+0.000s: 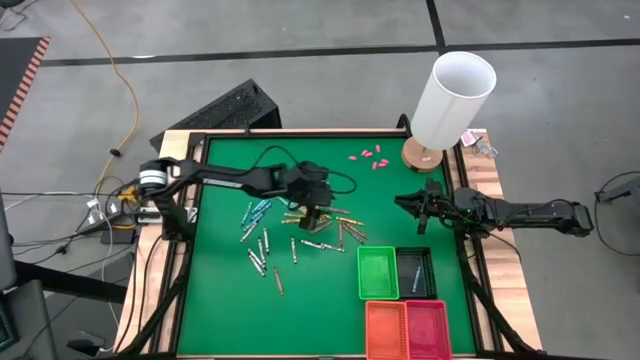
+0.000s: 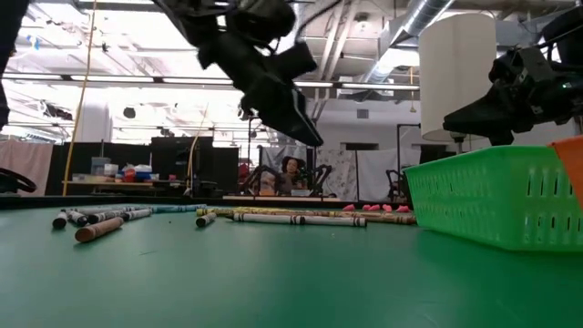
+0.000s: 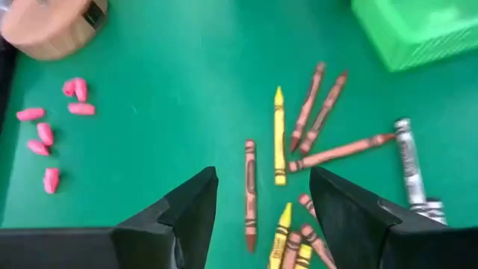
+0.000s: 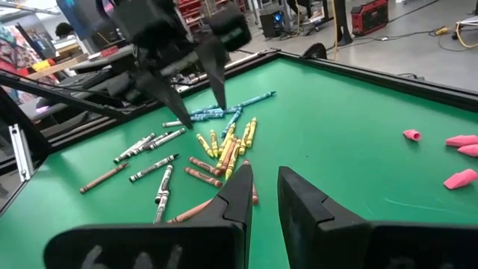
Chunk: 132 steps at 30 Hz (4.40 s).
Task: Sort crayons
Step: Put the brown crayon into the red bin
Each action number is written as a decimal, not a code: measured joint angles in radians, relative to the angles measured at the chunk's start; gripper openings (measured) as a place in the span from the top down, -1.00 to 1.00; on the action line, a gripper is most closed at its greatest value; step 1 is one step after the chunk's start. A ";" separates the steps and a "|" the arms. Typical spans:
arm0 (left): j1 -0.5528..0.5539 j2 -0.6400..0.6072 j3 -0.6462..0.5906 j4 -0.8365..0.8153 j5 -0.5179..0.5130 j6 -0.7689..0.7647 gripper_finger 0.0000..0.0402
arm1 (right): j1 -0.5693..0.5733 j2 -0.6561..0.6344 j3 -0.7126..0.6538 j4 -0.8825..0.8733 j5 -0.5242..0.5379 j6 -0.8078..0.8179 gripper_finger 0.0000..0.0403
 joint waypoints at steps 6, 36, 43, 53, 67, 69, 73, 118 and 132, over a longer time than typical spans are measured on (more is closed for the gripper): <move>0.008 0.109 0.091 -0.064 -0.018 0.020 -0.01 | 0.000 0.000 0.000 0.000 0.001 0.000 0.66; 0.037 0.221 0.127 -0.069 -0.017 0.024 0.00 | -0.014 0.012 0.000 0.000 0.005 -0.010 0.66; 0.019 0.272 0.145 -0.064 -0.015 0.031 0.00 | -0.033 0.012 0.000 0.000 0.004 -0.010 0.66; 0.013 0.292 0.145 -0.077 -0.015 0.017 0.19 | -0.032 0.032 0.000 0.000 0.003 -0.007 0.66; 0.024 0.294 0.145 -0.092 -0.003 -0.011 0.96 | -0.032 0.032 0.000 0.000 0.002 -0.003 0.66; 0.024 0.294 0.145 -0.087 -0.004 -0.012 0.96 | -0.032 0.032 0.000 0.000 0.002 -0.003 0.66; 0.024 0.294 0.145 -0.087 -0.007 -0.026 0.97 | -0.032 0.032 0.000 0.000 0.002 -0.001 0.66; -0.269 0.165 0.349 0.329 0.079 -0.161 1.00 | -0.032 0.031 0.000 0.004 0.026 0.021 0.66; -0.329 0.443 0.662 0.249 0.245 -0.115 1.00 | -0.032 0.045 0.000 0.005 0.030 0.035 0.66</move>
